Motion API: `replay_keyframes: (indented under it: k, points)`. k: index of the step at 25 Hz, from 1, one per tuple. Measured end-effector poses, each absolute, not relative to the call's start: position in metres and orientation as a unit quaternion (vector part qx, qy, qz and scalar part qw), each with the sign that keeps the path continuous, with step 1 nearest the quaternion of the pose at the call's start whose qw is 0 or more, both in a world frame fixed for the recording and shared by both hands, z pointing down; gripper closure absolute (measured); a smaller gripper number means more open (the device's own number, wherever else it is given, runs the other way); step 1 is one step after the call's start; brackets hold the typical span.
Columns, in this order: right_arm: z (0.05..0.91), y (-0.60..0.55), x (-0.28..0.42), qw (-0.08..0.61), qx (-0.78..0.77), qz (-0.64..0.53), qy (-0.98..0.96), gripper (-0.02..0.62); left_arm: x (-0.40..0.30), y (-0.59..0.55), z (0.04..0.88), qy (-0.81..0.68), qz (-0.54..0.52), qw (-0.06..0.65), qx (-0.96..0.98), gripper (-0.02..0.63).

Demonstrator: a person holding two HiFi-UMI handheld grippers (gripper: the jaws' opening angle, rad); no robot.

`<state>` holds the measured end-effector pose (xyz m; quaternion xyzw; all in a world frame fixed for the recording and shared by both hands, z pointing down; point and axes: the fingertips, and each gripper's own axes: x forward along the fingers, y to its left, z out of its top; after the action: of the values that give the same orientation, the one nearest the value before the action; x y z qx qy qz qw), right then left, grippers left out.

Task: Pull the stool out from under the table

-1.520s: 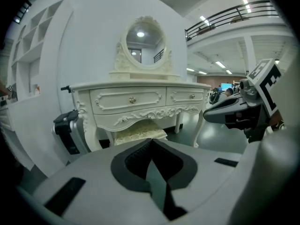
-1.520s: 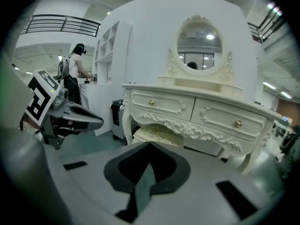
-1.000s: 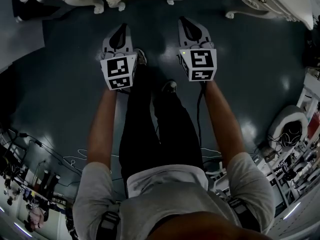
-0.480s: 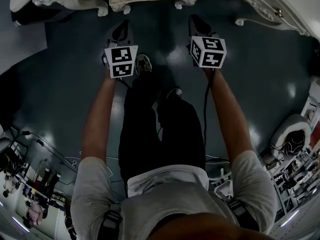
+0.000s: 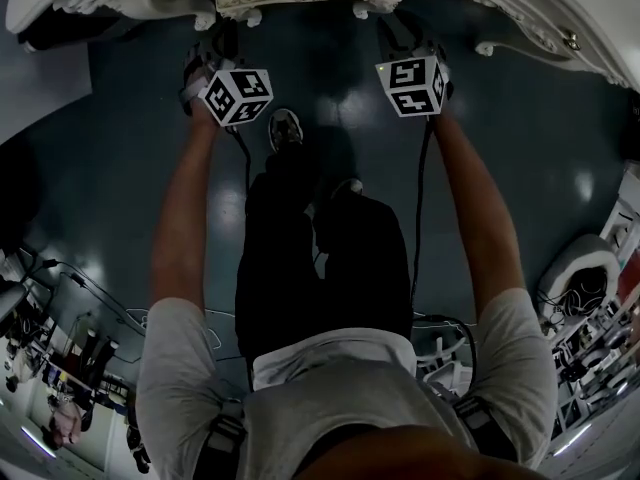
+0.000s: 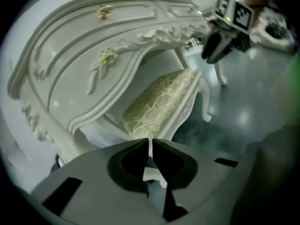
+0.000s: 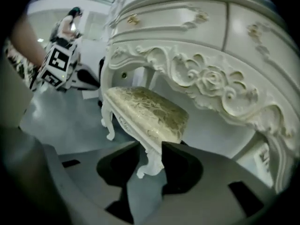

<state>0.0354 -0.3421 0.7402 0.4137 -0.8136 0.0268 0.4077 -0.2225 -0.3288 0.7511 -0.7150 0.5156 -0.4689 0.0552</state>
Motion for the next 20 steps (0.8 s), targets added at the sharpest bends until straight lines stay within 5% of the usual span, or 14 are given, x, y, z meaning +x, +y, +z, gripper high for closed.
replay_keyframes:
  k: [3,8,13,20]
  points:
    - [0.748,-0.351,0.029,0.456,0.374,-0.066,-0.805,0.419,-0.216,-0.342,0.757,0.467,-0.527,0.174,-0.688,0.585]
    - [0.770,-0.368,0.028,0.544,0.324,-0.225,-0.741,0.332,-0.221,-0.358,0.767,0.392,-0.587,0.309,-0.637,0.375]
    - [0.792,-0.385,0.027,0.589,0.292,-0.330,-0.678,0.287,-0.232,-0.373,0.791,0.354,-0.626,0.330,-0.611,0.314]
    - [0.805,-0.404,0.030,0.622,0.285,-0.341,-0.644,0.282,-0.232,-0.379,0.790,0.331,-0.647,0.357,-0.587,0.317]
